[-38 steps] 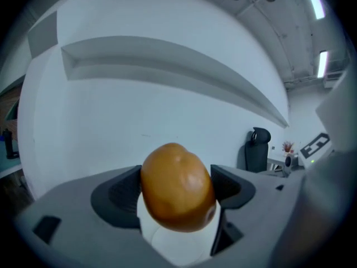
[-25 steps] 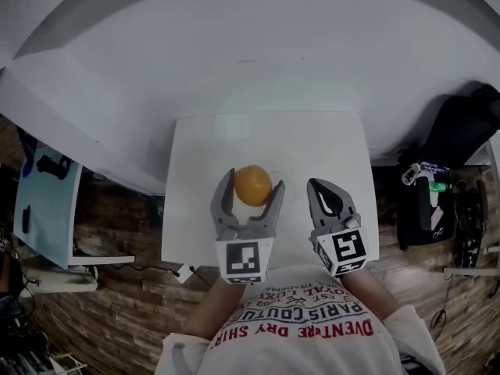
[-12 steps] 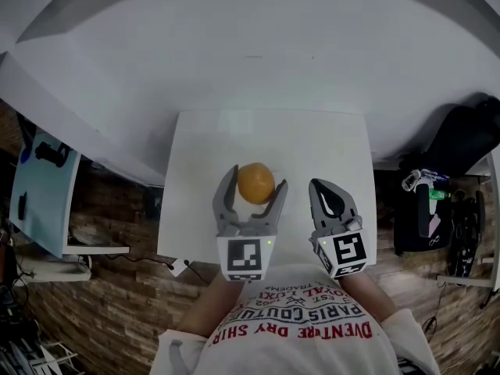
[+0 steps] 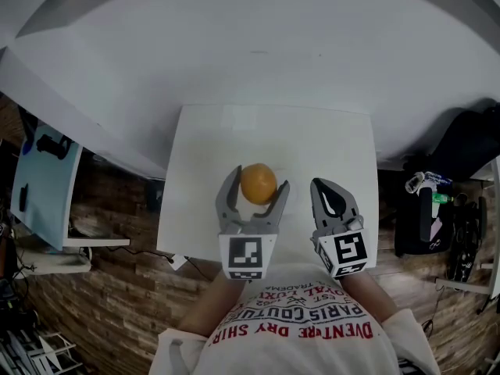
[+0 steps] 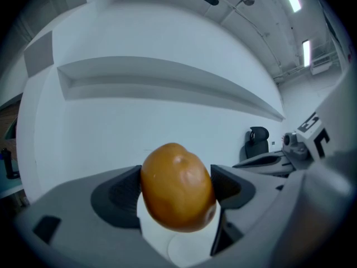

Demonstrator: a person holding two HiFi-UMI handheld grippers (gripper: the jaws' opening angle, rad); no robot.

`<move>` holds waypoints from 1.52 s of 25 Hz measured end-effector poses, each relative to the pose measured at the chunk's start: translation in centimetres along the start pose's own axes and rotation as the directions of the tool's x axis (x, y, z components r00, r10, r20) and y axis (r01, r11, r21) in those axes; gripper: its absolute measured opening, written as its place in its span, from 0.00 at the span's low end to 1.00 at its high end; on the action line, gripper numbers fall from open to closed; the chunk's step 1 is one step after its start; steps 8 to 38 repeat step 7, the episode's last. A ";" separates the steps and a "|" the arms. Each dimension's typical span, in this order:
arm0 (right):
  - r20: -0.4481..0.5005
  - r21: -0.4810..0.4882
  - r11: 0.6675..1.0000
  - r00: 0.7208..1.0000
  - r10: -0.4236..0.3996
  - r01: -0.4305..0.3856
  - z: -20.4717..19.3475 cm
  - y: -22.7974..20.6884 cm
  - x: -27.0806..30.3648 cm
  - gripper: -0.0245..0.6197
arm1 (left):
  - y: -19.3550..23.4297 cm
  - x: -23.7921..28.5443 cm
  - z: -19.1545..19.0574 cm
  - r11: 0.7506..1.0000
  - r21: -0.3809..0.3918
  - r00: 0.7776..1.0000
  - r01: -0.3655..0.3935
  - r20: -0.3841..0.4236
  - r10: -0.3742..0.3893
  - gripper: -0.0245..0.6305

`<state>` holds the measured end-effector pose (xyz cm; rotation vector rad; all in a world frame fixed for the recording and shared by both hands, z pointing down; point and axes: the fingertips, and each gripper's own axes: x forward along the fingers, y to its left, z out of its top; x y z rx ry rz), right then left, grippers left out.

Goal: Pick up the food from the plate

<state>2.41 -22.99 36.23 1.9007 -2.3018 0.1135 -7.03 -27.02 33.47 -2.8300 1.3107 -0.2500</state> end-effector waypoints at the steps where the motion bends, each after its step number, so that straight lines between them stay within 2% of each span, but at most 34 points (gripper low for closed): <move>1: 0.000 0.001 1.000 1.000 0.000 0.000 0.0 -0.1 0.1 0.05 | 0.0 0.1 -0.1 1.000 0.010 1.000 0.002 -0.003 -0.002 0.63; 7: 0.024 -0.012 1.000 1.000 -0.017 0.017 0.5 -0.7 0.4 0.05 | -0.1 0.5 0.0 0.995 0.103 1.000 -0.013 0.001 0.013 0.63; 38: 0.024 -0.012 1.000 1.000 -0.017 0.017 0.5 -0.7 0.4 0.05 | -0.1 0.5 0.0 0.995 0.103 1.000 -0.013 0.001 0.013 0.63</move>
